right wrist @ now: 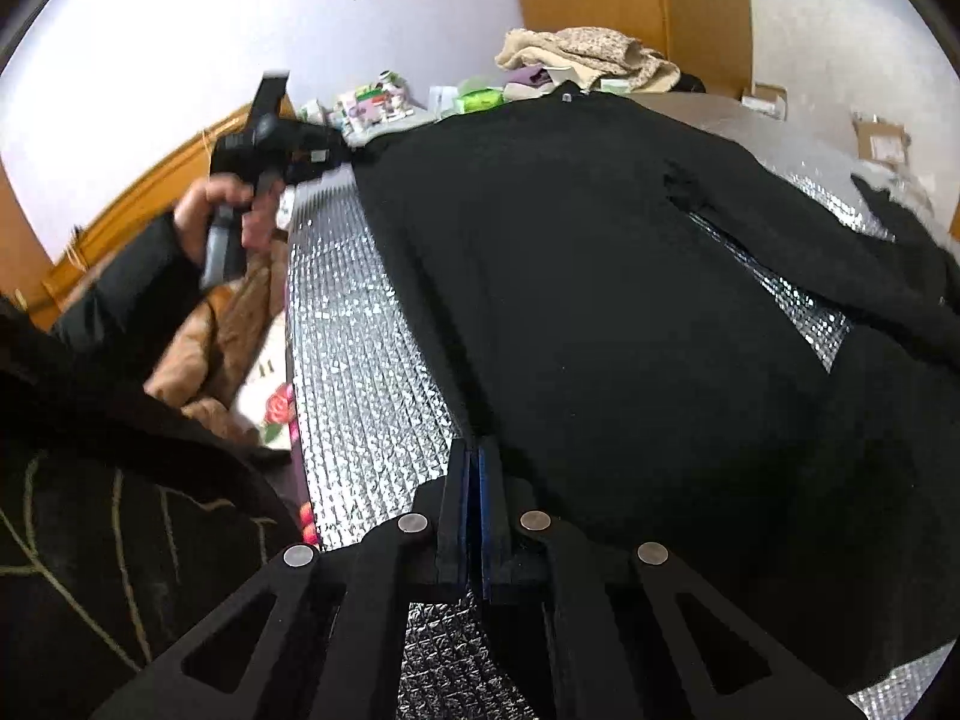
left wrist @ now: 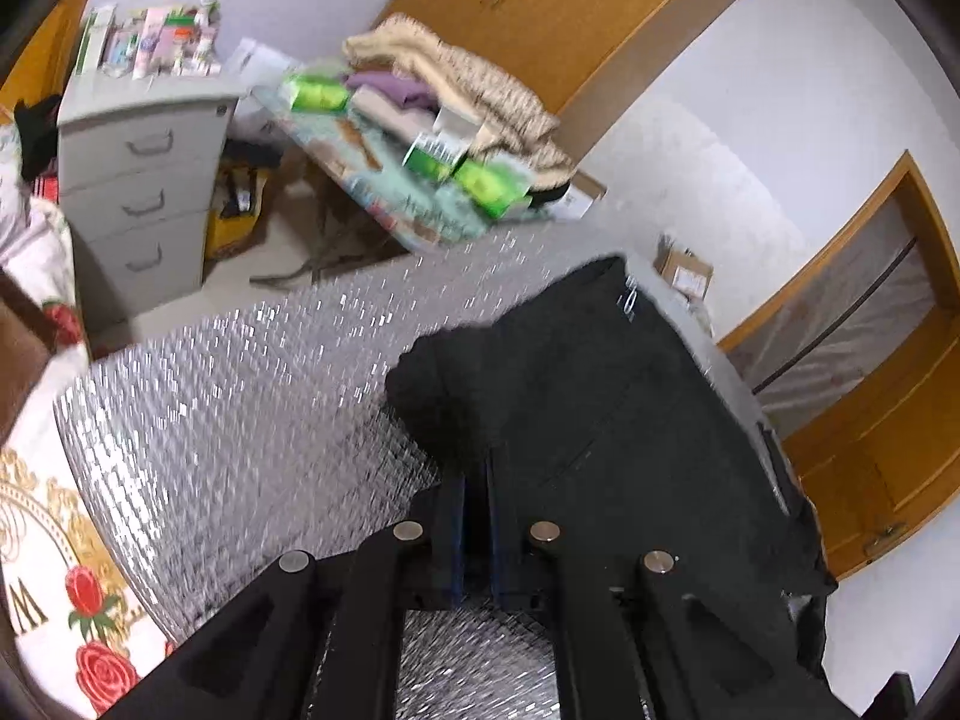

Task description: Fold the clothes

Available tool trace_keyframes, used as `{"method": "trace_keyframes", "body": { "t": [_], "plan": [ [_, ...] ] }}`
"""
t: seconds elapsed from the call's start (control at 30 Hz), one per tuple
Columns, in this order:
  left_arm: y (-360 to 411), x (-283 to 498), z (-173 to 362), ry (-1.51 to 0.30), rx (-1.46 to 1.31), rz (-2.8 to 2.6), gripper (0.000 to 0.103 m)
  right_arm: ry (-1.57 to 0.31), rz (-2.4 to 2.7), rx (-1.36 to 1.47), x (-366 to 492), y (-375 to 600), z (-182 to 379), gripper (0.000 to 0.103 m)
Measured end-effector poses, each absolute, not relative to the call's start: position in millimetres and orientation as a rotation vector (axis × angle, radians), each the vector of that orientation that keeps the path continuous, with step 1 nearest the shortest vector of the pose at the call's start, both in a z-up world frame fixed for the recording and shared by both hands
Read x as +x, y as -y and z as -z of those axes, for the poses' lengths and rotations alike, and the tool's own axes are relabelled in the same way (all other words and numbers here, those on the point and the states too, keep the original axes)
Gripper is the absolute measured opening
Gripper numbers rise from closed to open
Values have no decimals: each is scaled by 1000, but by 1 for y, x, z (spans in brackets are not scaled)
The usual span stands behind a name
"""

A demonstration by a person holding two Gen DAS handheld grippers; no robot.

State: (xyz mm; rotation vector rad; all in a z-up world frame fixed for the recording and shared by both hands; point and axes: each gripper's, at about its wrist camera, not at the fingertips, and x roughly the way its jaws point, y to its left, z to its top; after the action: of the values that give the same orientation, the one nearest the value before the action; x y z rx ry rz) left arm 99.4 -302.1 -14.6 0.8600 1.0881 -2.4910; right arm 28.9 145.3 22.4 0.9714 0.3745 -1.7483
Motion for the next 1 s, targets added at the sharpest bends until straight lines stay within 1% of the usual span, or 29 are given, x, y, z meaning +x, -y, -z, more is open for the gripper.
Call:
{"method": "trace_keyframes", "body": {
  "t": [0.07,0.13,0.2,0.33,0.4,0.6,0.87,0.93,1.0],
  "plan": [
    [301,103,10,-1074,866,2484,9,-383,1769,963,23,-147,-29,8],
    [300,109,1,-1040,862,2478,10,-376,1807,924,25,-154,-39,21],
    [300,118,-10,-997,820,2477,10,-333,1848,889,23,-163,-49,25],
    [294,131,-34,-951,717,2490,10,-202,1999,861,9,-189,-64,26],
    [278,124,-44,-930,709,2549,10,-117,2077,870,-2,-209,-67,27],
    [194,77,-51,-799,855,2833,11,110,2252,965,-18,-267,-61,28],
    [90,36,-39,-570,1065,3090,11,532,2540,1155,-25,-361,-26,29],
    [75,31,-35,-518,1103,3112,11,598,2590,1185,-27,-376,-21,32],
    [63,27,-29,-474,1144,3120,11,631,2614,1198,-31,-383,-19,39]
  ]
}}
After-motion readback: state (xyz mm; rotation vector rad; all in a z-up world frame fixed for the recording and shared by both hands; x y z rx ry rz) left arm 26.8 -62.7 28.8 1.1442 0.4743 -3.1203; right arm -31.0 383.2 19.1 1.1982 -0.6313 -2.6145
